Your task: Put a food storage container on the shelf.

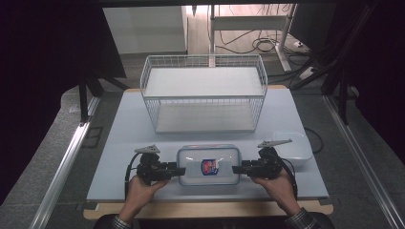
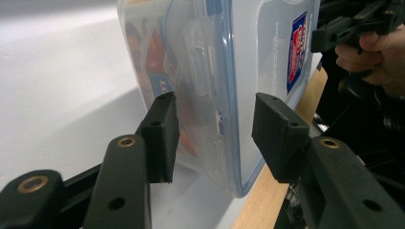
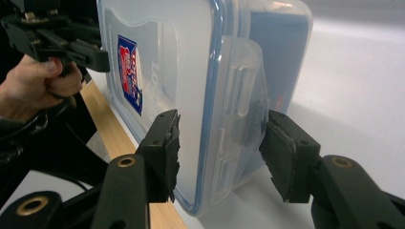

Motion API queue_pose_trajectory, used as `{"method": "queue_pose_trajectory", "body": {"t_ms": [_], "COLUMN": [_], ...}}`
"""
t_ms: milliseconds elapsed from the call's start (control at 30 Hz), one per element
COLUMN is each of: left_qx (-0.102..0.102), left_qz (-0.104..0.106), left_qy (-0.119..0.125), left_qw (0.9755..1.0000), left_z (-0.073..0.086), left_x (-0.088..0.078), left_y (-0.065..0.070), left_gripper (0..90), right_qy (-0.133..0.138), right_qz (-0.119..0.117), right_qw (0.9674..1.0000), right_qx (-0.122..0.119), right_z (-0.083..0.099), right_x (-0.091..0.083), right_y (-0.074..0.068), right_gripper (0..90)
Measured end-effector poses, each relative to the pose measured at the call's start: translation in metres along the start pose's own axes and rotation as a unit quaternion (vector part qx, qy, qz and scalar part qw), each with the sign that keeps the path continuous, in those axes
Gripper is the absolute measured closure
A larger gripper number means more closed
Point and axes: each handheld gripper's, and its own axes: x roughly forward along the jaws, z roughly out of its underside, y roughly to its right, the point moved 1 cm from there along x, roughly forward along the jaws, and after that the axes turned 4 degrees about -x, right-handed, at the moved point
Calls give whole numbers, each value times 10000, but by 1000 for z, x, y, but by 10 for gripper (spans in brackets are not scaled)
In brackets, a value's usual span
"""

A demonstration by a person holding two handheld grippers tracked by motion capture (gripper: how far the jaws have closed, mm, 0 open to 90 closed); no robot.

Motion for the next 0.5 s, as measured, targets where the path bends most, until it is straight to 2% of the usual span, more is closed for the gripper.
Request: {"method": "queue_pose_trajectory", "body": {"t_ms": [100, 167, 200, 267, 300, 500], "left_qx": [21, 23, 21, 35, 112, 166], "left_qz": [-63, -51, -28, -33, -38, -27], "left_qy": [89, 118, 208, 253, 311, 411], "left_qw": [9999, 9999, 9998, 9997, 9994, 9990], "left_z": [0, -1, -2, -3, -6, -12], "left_x": [1, 0, -2, -3, -6, -11], "left_y": [0, 0, 0, 1, 2, 6], "left_gripper": [524, 525, 526, 527, 527, 528], "right_qy": [128, 125, 194, 238, 268, 424], "right_qz": [57, 91, 90, 93, 81, 171], "right_qw": [9999, 9999, 9998, 9996, 9995, 9984], "right_qx": [9, -20, -33, -90, -114, -335], "right_z": [1, 1, 1, 0, 0, -11], "right_x": [0, 0, 0, 0, -1, -7], "right_y": [0, -1, -3, -3, -4, -10], "right_gripper": [497, 497, 497, 497, 497, 496]}}
